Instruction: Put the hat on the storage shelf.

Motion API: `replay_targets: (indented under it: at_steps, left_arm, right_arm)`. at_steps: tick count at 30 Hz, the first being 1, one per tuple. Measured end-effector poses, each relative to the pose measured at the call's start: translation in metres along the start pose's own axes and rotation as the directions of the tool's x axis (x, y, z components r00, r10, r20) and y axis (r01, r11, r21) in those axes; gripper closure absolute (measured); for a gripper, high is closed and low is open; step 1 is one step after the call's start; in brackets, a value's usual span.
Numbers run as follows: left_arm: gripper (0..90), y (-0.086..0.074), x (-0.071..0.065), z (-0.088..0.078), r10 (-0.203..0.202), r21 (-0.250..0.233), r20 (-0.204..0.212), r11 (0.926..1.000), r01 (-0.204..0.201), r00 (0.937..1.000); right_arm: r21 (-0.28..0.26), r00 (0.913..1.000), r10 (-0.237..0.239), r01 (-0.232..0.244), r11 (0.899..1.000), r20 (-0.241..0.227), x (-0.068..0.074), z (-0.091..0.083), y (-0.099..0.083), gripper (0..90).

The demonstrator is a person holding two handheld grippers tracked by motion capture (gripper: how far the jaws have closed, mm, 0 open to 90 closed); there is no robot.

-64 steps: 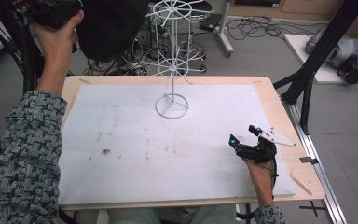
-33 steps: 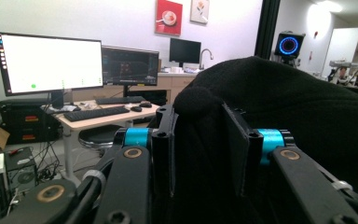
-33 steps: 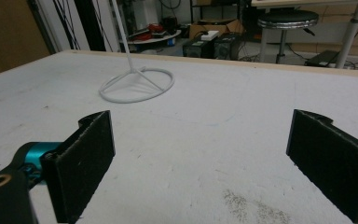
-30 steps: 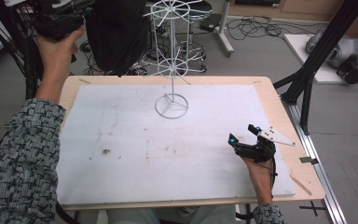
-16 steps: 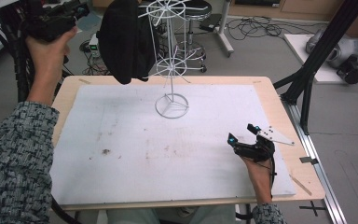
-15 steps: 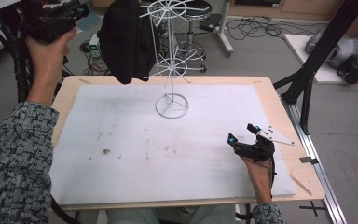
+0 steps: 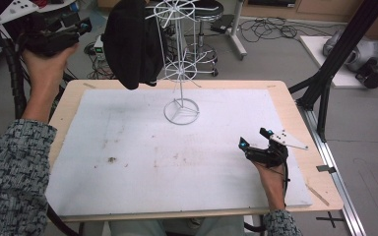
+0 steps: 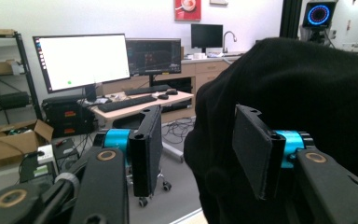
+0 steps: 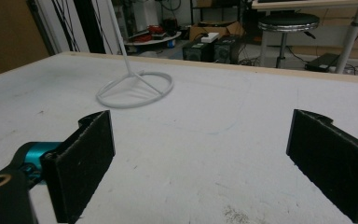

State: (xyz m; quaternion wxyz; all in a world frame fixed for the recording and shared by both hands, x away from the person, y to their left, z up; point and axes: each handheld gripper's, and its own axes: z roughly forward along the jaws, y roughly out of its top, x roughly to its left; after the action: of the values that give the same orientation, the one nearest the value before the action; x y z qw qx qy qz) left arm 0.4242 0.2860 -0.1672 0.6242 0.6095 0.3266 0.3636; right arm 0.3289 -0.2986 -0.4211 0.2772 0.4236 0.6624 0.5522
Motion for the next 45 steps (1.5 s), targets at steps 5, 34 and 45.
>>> replay_targets:
  at_steps: [5,34,45]
  left_arm:
    - [48.4,-0.002,-0.001,-0.012,0.005,0.013,-0.018,0.9999,-0.005,0.9998]
    - [39.6,-0.067,-0.017,-0.047,0.04,0.112,-0.053,0.9932,-0.034,0.9978]
    - [37.6,-0.106,-0.027,-0.058,0.023,0.138,-0.058,0.9903,-0.015,0.9981]
  right_arm:
    - [-0.007,0.9999,0.008,-0.008,1.0,-0.007,0.0,0.005,0.002,6.8]
    - [0.001,1.0,0.008,-0.008,1.0,-0.003,0.003,0.026,0.009,6.7]
    - [0.003,1.0,0.001,-0.001,1.0,-0.006,0.003,0.027,0.009,6.8]
